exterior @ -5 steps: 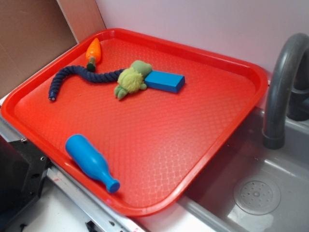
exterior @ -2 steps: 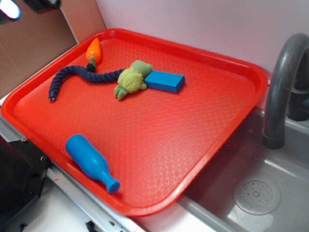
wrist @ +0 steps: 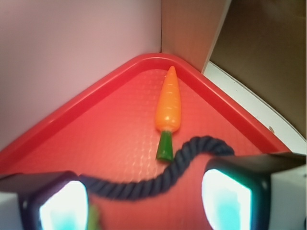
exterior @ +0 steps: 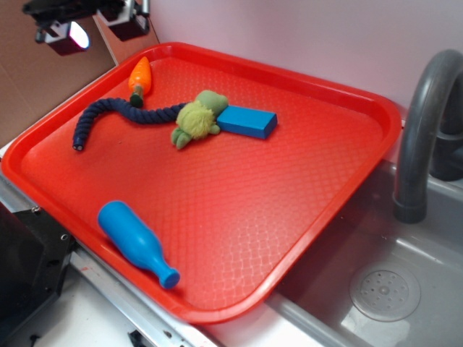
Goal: Grab the carrot.
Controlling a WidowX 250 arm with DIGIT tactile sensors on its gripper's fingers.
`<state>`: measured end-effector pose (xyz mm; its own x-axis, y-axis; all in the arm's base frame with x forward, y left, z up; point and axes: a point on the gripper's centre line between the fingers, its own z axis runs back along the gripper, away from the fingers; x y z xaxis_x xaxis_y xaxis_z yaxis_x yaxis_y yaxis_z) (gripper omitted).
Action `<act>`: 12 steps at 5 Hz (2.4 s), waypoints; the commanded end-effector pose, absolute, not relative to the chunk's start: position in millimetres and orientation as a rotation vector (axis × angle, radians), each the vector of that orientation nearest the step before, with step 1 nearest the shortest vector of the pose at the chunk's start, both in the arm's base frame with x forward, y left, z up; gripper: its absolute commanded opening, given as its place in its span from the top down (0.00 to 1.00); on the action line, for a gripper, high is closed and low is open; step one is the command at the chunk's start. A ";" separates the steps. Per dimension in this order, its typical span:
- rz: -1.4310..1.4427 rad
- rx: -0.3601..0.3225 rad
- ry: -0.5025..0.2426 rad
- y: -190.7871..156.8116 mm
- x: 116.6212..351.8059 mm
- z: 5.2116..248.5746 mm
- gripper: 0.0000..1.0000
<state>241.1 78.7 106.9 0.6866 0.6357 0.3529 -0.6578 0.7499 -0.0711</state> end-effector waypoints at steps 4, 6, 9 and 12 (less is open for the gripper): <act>0.752 -0.006 -0.245 146.1 275.1 37.6 0.00; 0.760 0.072 -0.247 139.6 276.1 24.1 1.00; 0.743 0.014 -0.362 106.3 246.0 126.9 1.00; 0.404 -0.305 -0.225 34.0 157.9 267.5 1.00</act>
<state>160.9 10.8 257.2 0.9046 0.4111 0.1124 -0.3548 0.8725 -0.3359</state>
